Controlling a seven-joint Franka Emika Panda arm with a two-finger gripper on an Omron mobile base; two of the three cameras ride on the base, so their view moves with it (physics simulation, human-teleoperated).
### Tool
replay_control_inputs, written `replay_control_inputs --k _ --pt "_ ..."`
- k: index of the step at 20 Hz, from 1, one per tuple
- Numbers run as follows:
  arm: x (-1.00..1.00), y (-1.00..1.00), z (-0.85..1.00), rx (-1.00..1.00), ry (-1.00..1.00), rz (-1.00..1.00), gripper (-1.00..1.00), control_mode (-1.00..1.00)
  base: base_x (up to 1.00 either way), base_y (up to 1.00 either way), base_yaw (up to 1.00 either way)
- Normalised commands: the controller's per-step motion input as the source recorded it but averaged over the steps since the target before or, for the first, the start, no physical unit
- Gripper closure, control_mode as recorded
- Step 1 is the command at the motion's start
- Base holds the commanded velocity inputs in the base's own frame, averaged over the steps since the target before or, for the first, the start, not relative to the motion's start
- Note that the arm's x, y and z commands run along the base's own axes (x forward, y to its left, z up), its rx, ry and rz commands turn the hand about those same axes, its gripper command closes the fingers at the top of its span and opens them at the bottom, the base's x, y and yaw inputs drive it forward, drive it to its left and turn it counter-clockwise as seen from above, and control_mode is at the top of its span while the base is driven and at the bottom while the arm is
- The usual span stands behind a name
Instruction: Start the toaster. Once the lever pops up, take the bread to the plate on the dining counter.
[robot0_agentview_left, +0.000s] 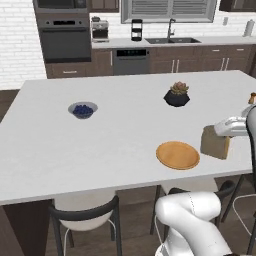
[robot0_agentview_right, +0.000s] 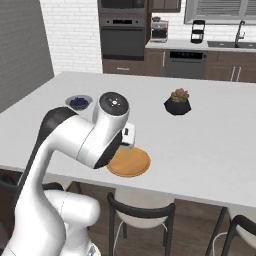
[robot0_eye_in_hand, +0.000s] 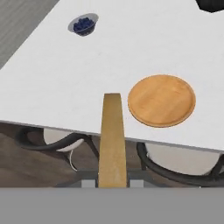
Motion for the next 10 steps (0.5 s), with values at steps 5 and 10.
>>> replay_control_inputs --k 5,10 --pt "0.96 0.00 -0.46 0.12 -0.01 0.25 1.00 -1.00 0.00 0.00 0.00" --pt "0.91 -0.03 -0.49 0.11 0.02 0.06 1.00 -1.00 0.00 0.00 0.00"
